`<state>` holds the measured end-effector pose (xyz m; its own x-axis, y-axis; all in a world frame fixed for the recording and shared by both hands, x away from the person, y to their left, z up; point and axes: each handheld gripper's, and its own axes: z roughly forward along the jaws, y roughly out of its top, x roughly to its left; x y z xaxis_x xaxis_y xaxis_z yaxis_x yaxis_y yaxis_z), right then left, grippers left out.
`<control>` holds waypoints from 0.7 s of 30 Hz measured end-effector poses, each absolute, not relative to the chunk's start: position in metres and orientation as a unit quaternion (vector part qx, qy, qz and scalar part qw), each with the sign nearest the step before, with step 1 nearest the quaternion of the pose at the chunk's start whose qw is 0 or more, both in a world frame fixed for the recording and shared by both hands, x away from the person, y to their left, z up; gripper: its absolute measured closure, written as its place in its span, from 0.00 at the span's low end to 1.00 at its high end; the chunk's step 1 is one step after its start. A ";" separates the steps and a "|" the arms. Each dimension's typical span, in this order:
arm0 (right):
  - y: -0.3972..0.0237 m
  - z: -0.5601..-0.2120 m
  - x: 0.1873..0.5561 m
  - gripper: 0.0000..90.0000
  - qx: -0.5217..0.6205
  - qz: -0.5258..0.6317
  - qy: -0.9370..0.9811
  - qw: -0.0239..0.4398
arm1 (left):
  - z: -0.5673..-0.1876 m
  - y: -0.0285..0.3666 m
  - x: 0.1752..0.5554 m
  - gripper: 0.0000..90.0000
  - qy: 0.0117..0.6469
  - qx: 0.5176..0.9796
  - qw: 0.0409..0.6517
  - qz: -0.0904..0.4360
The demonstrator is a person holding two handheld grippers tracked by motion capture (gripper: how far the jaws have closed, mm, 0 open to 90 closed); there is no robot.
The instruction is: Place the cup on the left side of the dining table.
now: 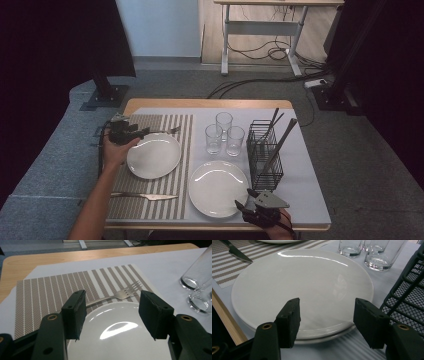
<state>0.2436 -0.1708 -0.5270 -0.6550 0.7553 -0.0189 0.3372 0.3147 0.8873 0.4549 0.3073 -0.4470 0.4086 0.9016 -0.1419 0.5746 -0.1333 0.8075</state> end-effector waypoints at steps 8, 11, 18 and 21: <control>-0.171 -0.527 0.244 0.43 0.350 0.469 0.779 0.224 | -0.446 0.298 0.451 0.44 0.496 0.732 0.425 0.192; -0.171 -0.527 0.243 0.43 0.350 0.469 0.780 0.224 | -0.447 0.295 0.450 0.44 0.492 0.734 0.428 0.190; -0.172 -0.526 0.243 0.43 0.352 0.468 0.779 0.224 | -0.447 0.284 0.447 0.44 0.480 0.739 0.436 0.184; -0.172 -0.527 0.243 0.43 0.353 0.468 0.779 0.224 | -0.446 0.279 0.446 0.44 0.474 0.742 0.437 0.183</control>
